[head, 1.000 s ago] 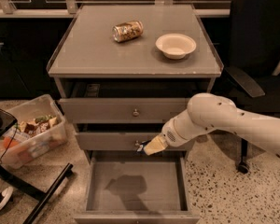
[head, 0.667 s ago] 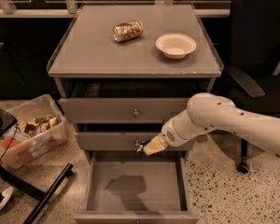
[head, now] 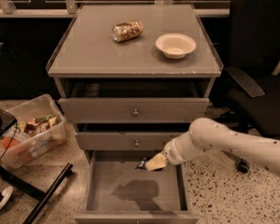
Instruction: Place rxbar blueberry into bottom drawer
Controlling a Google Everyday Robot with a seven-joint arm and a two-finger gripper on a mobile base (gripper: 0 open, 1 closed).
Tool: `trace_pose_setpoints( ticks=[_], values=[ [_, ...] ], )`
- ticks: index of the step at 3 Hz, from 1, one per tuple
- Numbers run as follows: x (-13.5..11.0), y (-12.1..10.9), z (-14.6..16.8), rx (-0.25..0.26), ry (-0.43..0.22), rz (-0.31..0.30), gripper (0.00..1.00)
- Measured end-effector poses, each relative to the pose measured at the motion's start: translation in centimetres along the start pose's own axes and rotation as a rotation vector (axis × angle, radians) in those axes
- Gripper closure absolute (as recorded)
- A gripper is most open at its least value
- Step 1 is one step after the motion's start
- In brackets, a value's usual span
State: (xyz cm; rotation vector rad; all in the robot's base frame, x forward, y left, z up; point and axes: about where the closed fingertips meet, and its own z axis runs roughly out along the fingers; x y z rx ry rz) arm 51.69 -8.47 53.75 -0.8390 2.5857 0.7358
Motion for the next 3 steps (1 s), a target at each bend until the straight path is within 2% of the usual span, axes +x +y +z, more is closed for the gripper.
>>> trace_pose_setpoints(
  ticks=[1, 2, 3],
  values=[
    [1.6, -2.4, 6.5, -0.042, -0.118, 0.024, 1.00],
    [-0.6, -4.4, 13.1, -0.094, -0.218, 0.072, 1.00],
    [1.5, -4.9, 16.3, -0.130, -0.208, 0.125, 1.00]
  ],
)
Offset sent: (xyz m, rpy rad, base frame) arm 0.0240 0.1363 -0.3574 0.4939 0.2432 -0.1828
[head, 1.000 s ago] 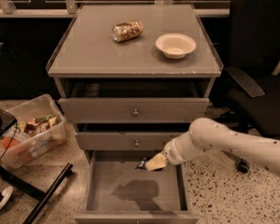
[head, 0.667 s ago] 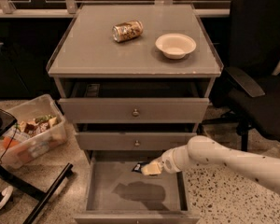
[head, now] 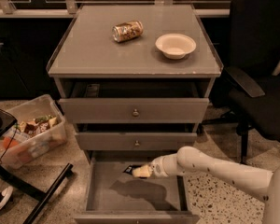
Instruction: Place rxbar blueberry into bottom drawer
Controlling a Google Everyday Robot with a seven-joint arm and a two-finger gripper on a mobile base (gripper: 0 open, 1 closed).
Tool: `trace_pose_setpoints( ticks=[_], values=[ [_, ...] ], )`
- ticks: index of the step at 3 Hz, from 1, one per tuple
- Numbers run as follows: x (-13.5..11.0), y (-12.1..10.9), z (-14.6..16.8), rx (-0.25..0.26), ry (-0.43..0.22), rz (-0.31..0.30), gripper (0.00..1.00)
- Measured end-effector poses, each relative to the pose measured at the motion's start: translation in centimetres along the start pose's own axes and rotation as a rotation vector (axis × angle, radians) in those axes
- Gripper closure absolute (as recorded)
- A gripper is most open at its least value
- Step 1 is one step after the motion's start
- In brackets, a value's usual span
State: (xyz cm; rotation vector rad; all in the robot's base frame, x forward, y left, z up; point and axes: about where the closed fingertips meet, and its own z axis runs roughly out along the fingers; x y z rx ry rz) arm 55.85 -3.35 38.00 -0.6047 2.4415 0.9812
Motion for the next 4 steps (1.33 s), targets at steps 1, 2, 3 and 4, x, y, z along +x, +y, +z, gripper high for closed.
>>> trace_pose_setpoints(
  ticks=[1, 2, 3, 4],
  values=[
    [0.0, 0.0, 0.0, 0.000, 0.000, 0.000, 1.00],
    [1.9, -1.9, 2.1, 0.018, 0.044, 0.028, 1.00],
    [5.6, -6.2, 6.1, 0.051, 0.062, 0.056, 1.00],
    [10.3, -9.7, 11.6, 0.048, 0.052, 0.090, 1.00]
  ],
)
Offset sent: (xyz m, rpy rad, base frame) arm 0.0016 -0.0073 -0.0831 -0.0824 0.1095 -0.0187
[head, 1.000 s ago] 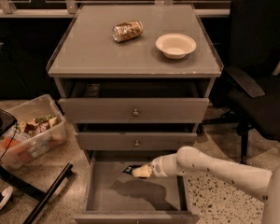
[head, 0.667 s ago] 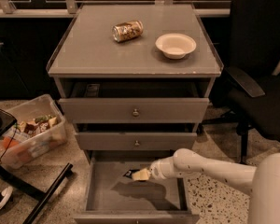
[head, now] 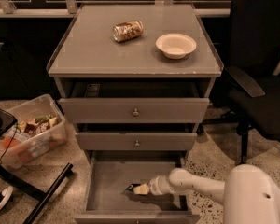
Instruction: Place rxbar blueberry into bottom drawer
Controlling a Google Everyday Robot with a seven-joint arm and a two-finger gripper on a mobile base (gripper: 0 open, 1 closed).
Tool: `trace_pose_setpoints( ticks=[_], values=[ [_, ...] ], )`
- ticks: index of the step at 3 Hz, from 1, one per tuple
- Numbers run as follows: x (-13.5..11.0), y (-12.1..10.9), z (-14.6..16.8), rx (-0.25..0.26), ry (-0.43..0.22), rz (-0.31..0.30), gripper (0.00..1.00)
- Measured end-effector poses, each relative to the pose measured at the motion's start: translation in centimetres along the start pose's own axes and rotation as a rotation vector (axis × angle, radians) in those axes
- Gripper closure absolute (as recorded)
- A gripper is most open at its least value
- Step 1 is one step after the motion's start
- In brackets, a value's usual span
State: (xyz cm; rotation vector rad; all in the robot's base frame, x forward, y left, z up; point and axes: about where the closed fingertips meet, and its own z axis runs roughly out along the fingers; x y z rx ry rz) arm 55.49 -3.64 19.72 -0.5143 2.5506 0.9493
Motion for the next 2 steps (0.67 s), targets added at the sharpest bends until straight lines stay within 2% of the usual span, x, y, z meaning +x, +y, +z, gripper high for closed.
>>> trace_pose_setpoints(
  ticks=[1, 2],
  values=[
    [3.4, -2.1, 5.2, 0.002, -0.006, 0.011, 1.00],
    [4.1, -2.7, 6.9, 0.015, -0.029, 0.001, 0.81]
  ],
)
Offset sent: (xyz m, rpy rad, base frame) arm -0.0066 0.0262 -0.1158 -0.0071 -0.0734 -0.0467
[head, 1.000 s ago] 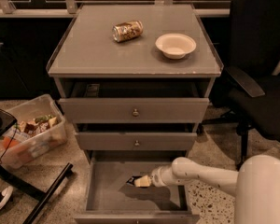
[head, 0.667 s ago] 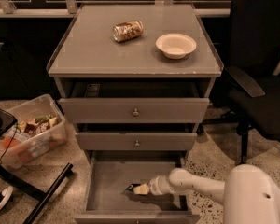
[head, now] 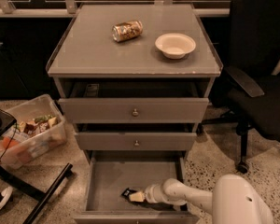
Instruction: Place rxbar blueberry into bottom drawer
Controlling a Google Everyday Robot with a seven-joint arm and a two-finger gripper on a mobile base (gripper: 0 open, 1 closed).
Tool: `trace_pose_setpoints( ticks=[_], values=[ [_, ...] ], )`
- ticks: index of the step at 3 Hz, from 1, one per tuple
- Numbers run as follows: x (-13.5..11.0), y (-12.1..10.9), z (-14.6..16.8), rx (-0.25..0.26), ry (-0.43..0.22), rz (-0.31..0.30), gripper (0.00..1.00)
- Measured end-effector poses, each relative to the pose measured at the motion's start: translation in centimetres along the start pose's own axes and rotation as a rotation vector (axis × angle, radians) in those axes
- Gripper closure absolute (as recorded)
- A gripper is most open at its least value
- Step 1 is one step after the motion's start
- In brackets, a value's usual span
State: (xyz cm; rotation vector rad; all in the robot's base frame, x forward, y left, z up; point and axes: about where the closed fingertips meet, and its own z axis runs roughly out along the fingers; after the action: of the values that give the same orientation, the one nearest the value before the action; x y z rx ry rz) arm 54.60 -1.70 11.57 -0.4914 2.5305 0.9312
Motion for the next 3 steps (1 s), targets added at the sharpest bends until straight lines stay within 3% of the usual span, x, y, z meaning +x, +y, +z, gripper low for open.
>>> trace_pose_setpoints(
  ticks=[1, 3],
  values=[
    [0.0, 0.0, 0.0, 0.000, 0.000, 0.000, 0.58],
    [-1.9, 1.5, -0.8, 0.016, -0.110, -0.088, 0.11]
  ],
)
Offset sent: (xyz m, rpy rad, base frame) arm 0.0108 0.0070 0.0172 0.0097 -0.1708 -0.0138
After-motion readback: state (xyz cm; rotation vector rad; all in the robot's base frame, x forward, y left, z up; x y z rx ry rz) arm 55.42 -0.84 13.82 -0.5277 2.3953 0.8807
